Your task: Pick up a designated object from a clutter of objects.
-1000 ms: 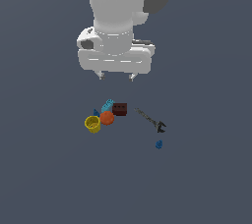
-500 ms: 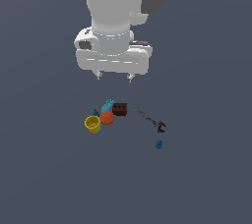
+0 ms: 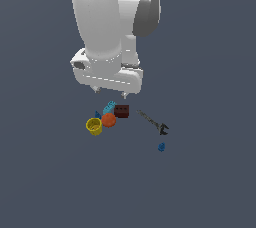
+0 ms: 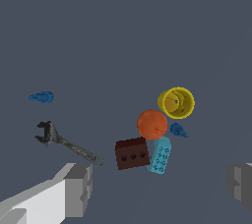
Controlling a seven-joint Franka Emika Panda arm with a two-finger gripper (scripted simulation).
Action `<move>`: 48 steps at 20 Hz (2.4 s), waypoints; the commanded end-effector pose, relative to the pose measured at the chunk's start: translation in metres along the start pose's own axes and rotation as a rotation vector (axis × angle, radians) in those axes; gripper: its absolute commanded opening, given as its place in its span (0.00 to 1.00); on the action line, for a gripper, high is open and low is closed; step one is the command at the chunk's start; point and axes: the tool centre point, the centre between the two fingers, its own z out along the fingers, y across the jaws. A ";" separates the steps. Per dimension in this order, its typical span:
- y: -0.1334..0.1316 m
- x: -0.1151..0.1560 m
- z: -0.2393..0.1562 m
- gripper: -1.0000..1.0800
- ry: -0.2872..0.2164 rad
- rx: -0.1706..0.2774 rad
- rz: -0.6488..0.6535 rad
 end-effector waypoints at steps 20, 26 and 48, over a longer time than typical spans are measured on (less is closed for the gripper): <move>0.090 0.036 0.171 0.96 0.012 0.007 0.509; 0.092 0.035 0.175 0.96 0.011 0.006 0.518; 0.093 0.036 0.227 0.00 0.013 0.006 0.524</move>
